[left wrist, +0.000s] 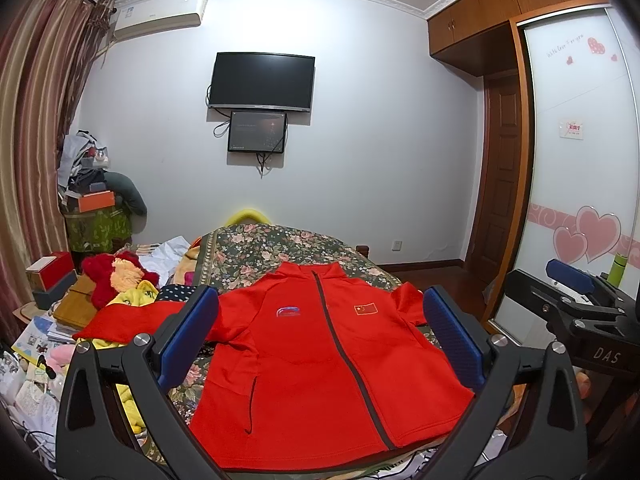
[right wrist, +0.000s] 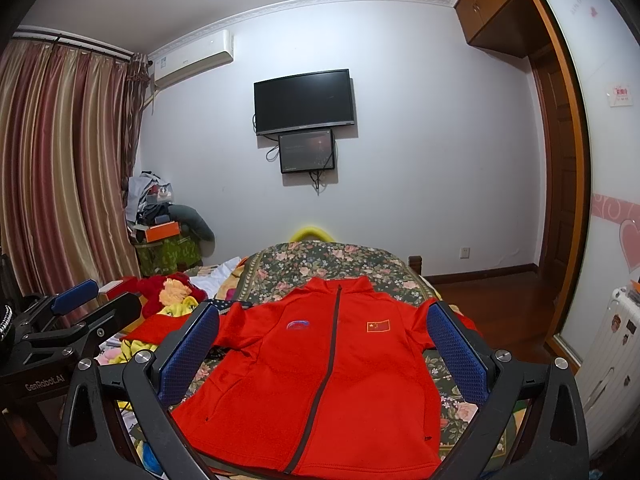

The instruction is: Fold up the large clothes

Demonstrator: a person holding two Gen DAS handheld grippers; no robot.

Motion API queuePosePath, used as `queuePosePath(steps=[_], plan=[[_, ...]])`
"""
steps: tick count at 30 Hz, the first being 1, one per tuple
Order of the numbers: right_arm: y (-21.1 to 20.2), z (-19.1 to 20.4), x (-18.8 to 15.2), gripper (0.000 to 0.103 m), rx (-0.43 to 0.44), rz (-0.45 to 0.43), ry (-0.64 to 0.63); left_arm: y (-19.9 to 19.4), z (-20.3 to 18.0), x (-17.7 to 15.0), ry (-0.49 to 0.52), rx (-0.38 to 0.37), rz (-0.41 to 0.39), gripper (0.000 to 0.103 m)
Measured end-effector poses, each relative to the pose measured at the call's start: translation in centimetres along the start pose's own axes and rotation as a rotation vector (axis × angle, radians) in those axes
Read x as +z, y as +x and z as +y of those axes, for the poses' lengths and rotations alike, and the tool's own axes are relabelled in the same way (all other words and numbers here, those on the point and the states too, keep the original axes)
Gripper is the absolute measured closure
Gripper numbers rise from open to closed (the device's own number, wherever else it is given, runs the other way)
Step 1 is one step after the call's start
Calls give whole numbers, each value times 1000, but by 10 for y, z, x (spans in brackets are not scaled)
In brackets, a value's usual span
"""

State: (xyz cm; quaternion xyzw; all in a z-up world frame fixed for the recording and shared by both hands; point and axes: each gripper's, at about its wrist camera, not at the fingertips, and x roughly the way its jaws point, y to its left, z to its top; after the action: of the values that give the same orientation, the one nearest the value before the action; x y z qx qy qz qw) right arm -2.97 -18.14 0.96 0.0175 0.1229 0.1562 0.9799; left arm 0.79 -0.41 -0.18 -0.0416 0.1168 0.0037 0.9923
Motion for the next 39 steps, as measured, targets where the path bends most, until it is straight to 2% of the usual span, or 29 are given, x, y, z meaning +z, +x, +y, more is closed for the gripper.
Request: queuePosePath(steps=[12, 22, 30, 39], plan=[[11, 0, -8, 0, -3, 14, -1, 6, 3, -3, -2, 0, 8, 0], [47, 9, -7, 0, -13, 51, -20, 26, 19, -6, -14, 23, 22, 0], [117, 18, -7, 0, -25, 117, -44, 80, 58, -7, -55, 67, 77, 0], [243, 7, -12, 0, -63, 212, -90, 163, 131, -20, -96, 162, 149, 0]])
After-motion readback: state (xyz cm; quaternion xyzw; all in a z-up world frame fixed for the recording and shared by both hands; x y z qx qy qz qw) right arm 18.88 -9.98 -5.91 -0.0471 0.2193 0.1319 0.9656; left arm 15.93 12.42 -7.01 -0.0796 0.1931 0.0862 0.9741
